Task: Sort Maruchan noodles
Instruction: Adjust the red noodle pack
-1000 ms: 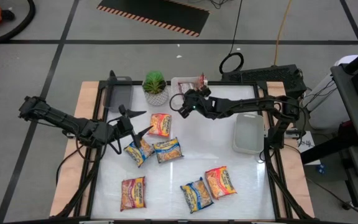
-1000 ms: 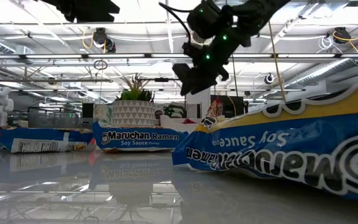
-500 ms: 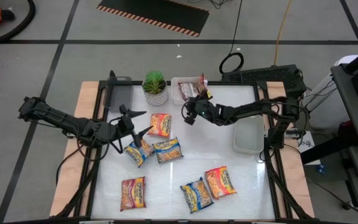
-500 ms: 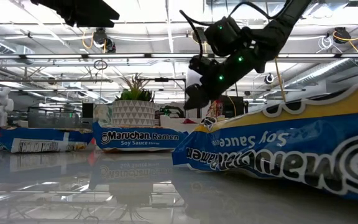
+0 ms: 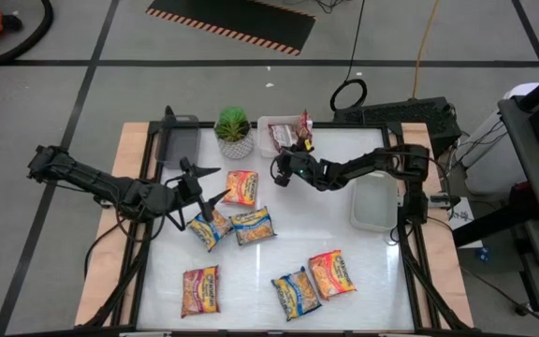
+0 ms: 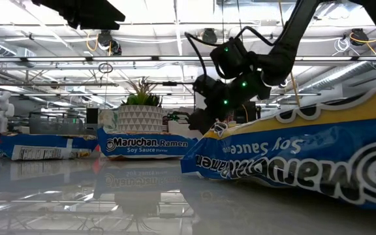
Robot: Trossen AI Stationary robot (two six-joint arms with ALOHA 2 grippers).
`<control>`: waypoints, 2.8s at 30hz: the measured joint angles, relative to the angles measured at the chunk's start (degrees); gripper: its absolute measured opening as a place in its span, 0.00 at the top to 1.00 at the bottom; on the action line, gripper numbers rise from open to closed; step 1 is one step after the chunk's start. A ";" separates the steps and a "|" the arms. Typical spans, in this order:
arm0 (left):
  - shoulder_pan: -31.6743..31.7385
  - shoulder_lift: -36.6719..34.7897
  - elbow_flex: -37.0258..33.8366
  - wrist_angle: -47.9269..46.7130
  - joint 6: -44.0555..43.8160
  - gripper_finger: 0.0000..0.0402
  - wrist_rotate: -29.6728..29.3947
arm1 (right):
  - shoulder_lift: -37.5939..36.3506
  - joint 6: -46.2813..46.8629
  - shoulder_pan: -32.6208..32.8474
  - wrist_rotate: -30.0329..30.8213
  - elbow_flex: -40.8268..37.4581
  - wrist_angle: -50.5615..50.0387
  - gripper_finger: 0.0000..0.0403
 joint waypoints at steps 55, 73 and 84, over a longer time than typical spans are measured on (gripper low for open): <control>0.00 0.00 -0.02 -3.50 -4.49 0.20 0.83 | -6.35 8.07 1.27 28.99 0.00 -2.88 1.00; 0.00 -0.02 -0.02 -4.86 -4.84 0.20 1.36 | -6.32 3.79 1.54 37.87 0.00 -6.73 0.92; 0.00 -0.02 -0.02 -4.84 -5.42 0.20 1.38 | -6.80 4.21 1.71 40.63 0.03 -9.27 0.73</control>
